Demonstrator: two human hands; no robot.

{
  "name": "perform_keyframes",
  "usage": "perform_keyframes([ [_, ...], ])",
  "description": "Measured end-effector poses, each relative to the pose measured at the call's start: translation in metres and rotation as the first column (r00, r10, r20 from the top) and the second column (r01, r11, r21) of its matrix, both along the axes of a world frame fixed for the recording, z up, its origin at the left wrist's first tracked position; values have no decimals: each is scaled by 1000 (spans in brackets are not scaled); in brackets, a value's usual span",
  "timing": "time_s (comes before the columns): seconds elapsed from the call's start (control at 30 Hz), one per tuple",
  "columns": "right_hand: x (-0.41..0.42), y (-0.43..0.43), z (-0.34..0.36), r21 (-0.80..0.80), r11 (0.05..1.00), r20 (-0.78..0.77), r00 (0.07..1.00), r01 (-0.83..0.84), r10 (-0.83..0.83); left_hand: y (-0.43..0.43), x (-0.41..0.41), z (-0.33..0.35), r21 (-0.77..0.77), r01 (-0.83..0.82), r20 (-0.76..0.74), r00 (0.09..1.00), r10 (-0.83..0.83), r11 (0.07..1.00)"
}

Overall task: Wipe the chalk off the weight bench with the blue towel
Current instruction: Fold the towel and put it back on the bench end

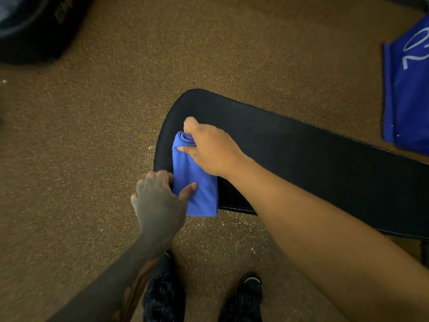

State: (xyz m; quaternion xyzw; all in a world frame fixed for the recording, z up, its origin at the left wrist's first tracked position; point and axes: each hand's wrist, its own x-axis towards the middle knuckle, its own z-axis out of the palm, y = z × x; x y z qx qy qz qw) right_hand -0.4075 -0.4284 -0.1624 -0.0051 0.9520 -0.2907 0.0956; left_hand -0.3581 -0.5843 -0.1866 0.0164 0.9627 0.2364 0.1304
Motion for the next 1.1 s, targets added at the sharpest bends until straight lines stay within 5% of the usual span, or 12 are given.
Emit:
perform_keyframes([
  [0.17, 2, 21, 1, -254, 953, 3, 986, 163, -168, -6, -15, 6, 95, -41, -85, 995, 49, 995],
  [0.33, 4, 55, 9, -451, 866, 162, 974, 215, -158, -10, -45, 20, 451, -52, -44, 996, 80, 891],
  [0.4, 6, 64, 11, -606, 763, 182, 973, 225, -143, -10, -59, 25, 511, -46, -23, 997, 67, 858],
  [0.5, 8, 73, 18, -708, 650, 223, 961, 276, -165, -9, -79, 31, 669, -211, 223, 972, 78, 712],
  [0.6, 10, 80, 21, -738, 577, 303, 936, 350, -179, -5, -92, 41, 805, -396, 459, 887, -42, 442],
  [0.67, 11, 83, 25, -729, 522, 381, 896, 443, -228, -3, -96, 51, 841, -460, 520, 832, -193, 285],
  [0.73, 12, 86, 29, -710, 508, 386, 873, 488, -298, 0, -96, 60, 831, -505, 555, 781, -286, 234],
  [0.83, 16, 91, 37, -701, 530, 336, 876, 477, -345, 8, -95, 67, 817, -482, 564, 780, -271, 316],
  [1.0, 22, 102, 57, -570, 644, 315, 860, 509, -401, 26, -111, 73, 644, -128, 359, 921, -150, 755],
  [1.1, 25, 109, 68, -558, 630, 277, 837, 540, -472, 40, -121, 92, 562, 73, 241, 939, -247, 824],
])
